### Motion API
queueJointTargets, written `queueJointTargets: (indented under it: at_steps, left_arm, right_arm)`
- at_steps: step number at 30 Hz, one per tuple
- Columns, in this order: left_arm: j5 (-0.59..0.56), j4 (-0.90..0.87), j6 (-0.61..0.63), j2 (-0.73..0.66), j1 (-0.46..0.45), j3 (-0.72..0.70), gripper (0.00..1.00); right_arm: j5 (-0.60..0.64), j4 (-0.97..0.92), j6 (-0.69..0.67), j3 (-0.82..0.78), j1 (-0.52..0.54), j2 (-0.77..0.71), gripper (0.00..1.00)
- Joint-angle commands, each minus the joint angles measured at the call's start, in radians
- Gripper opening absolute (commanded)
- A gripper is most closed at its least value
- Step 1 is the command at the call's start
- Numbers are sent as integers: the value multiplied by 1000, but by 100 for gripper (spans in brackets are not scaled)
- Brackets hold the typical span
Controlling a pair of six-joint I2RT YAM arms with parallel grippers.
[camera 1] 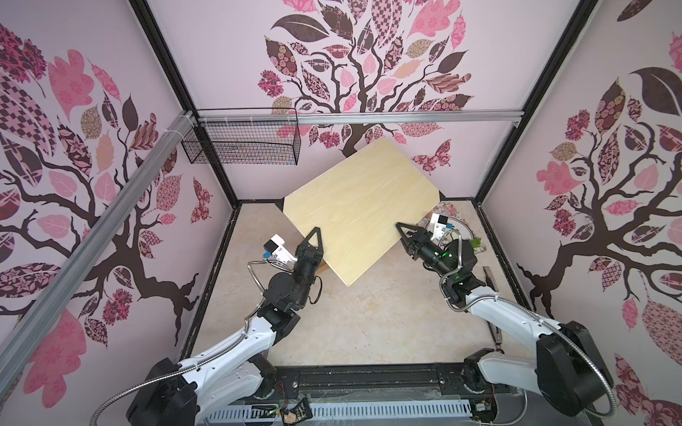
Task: Disassemble the easel
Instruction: Place the drawing board at the center of the board.
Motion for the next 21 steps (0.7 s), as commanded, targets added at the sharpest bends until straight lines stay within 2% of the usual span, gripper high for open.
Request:
queueJointTargets:
  at_steps: [1, 7, 15, 21]
  left_arm:
    - [-35, 322, -157, -67, -8, 12, 0]
    - [-17, 248, -243, -70, -12, -10, 0]
    - [69, 207, -298, -51, -12, -21, 0]
    - [158, 192, -275, -35, -11, -21, 0]
  right_arm:
    - [23, 110, 66, 39, 8, -5, 35]
    - [18, 103, 40, 85, 10, 0, 25]
    - [30, 48, 31, 112, 11, 11, 0]
    - [23, 6, 17, 111, 11, -18, 0]
